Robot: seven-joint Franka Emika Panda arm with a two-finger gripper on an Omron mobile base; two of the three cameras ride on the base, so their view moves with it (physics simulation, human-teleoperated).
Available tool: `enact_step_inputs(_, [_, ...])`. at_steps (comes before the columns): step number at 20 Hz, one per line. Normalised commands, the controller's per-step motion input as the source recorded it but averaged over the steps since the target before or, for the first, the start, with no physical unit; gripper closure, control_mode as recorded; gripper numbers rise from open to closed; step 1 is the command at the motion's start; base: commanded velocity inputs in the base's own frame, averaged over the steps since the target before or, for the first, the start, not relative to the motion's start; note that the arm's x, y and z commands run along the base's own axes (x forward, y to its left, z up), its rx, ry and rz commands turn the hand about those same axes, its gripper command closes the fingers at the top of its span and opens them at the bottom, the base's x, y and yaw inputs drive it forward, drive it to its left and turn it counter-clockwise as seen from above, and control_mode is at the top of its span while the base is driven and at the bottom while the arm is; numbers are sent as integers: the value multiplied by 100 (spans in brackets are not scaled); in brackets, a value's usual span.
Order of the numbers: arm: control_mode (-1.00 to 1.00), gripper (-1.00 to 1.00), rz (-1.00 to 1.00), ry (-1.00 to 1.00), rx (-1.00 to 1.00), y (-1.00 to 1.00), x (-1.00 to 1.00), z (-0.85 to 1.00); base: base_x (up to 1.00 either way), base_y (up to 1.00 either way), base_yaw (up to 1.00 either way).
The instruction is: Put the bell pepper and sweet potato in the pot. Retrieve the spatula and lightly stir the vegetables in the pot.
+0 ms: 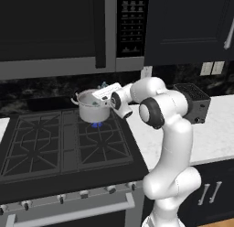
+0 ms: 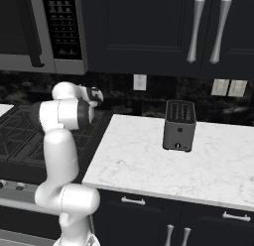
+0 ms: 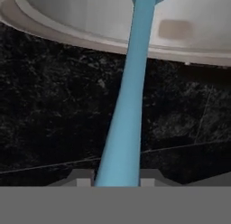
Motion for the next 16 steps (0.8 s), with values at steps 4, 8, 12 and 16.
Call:
enact_step_inputs(4, [-100, 100, 0, 5, 0, 26, -19, -3, 0, 0, 0])
enact_step_inputs(8, [-100, 100, 5, 13, 0, 47, 0, -59, 0, 0, 0])
enact_step_inputs(12, [-100, 100, 8, 23, 0, 26, -45, -39, 0, 0, 0])
enact_step_inputs(16, [-100, 100, 1, 29, 1, 0, -88, 0, 0, 0, 0])
